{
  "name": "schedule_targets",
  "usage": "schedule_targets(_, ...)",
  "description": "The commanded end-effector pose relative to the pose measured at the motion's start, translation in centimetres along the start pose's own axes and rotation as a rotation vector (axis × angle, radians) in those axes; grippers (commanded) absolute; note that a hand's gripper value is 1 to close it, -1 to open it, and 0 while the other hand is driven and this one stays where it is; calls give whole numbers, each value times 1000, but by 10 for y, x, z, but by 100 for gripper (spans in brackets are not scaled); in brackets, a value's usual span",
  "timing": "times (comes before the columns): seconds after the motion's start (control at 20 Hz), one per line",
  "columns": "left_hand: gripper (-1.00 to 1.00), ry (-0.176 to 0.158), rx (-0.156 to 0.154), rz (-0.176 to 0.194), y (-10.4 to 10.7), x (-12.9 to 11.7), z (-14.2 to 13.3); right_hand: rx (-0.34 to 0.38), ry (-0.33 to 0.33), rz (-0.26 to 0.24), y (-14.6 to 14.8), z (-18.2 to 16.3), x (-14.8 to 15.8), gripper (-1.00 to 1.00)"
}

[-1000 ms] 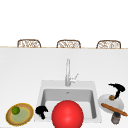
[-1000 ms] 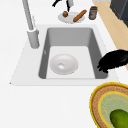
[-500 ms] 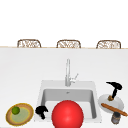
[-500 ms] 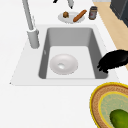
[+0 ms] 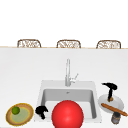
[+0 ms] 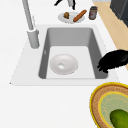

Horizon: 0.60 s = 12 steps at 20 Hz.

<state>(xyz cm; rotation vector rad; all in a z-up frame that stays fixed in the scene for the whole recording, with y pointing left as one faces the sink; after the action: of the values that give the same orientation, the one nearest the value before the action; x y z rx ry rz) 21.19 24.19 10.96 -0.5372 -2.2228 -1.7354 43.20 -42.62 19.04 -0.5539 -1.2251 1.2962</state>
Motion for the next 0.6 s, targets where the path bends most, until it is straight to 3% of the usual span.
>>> schedule_targets(0.0,0,0,0,0,0,0,0,-4,-3,12,8,-6,11,-100)
schedule_targets(0.3,0,0,0,0,0,0,0,10,-32,9,19,-12,24,-100)
schedule_targets(0.55,0,0,0,0,0,0,0,41,2,56,28,-23,52,-100)
